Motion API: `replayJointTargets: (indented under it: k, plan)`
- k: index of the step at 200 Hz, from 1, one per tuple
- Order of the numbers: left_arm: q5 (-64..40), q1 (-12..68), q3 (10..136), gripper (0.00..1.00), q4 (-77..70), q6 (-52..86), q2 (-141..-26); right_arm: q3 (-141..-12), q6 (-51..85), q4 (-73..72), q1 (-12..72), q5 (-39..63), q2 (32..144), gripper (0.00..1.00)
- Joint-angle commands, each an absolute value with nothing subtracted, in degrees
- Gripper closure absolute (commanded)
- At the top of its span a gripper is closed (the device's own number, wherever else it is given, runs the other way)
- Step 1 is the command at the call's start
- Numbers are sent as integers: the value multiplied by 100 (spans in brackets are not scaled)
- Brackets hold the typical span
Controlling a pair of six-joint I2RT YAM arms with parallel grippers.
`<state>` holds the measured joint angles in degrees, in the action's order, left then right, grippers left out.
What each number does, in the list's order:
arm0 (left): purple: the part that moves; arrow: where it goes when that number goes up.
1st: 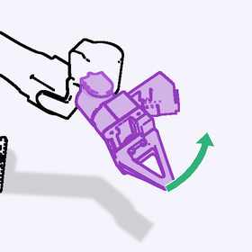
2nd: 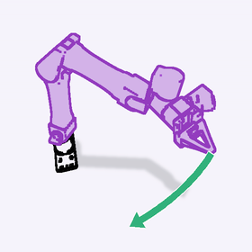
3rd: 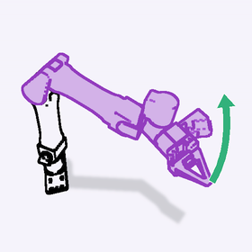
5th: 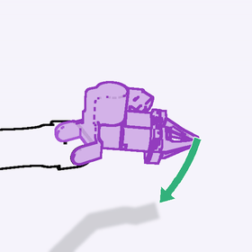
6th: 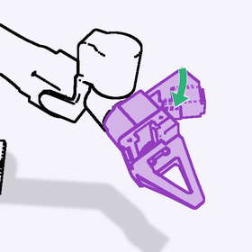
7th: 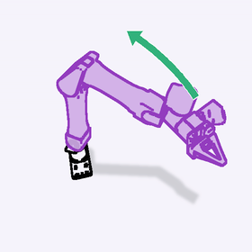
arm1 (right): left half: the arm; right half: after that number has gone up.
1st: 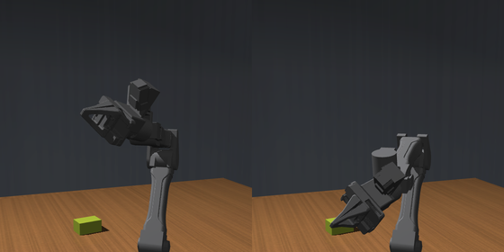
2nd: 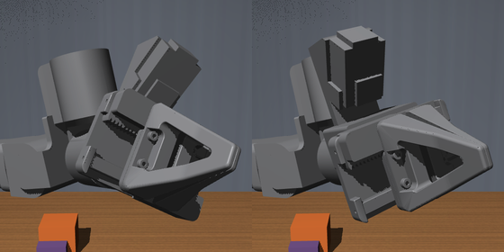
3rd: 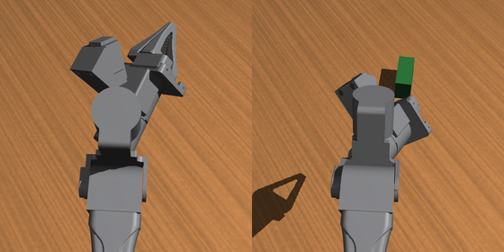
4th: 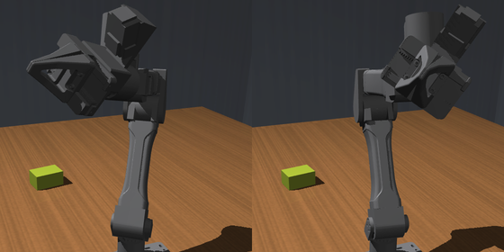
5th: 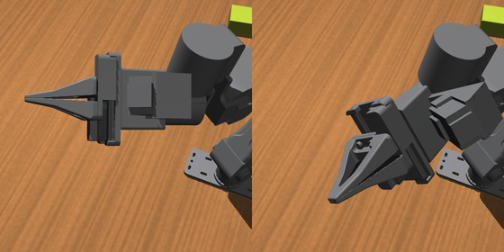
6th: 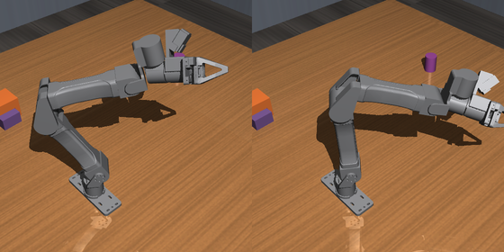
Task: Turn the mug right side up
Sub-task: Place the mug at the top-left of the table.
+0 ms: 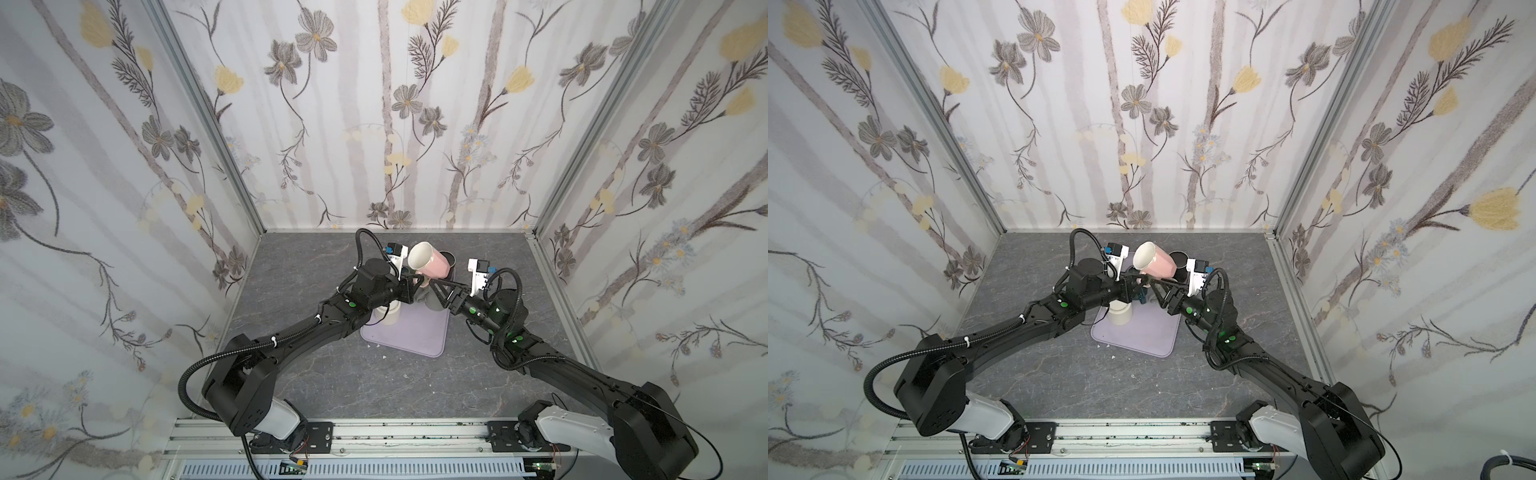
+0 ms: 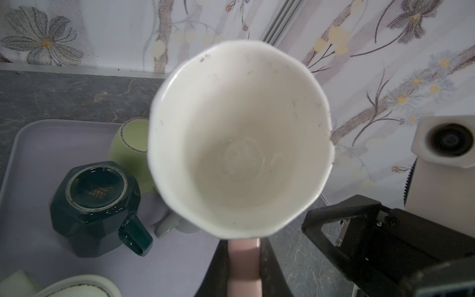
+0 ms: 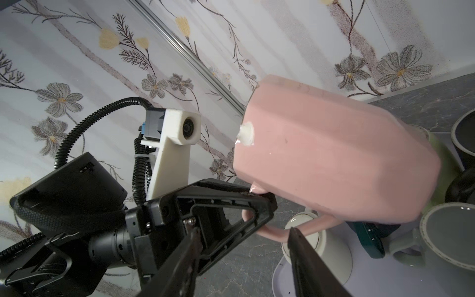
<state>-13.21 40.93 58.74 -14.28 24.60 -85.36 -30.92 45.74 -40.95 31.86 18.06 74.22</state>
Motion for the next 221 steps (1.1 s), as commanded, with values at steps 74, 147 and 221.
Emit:
replayJointTargets:
  k: [74,147,221]
  plan:
    - [-735,3758,6302,100,-1190,2048,-8584,-3250,3973,-2400,3166,821,6702,25]
    - [-379,3040,6416,100,-651,2004,-8552,-2851,3747,-1452,3055,-26,5585,12]
    - [113,2606,6889,100,71,1711,-8852,-2505,3525,-919,2887,-258,4978,4]
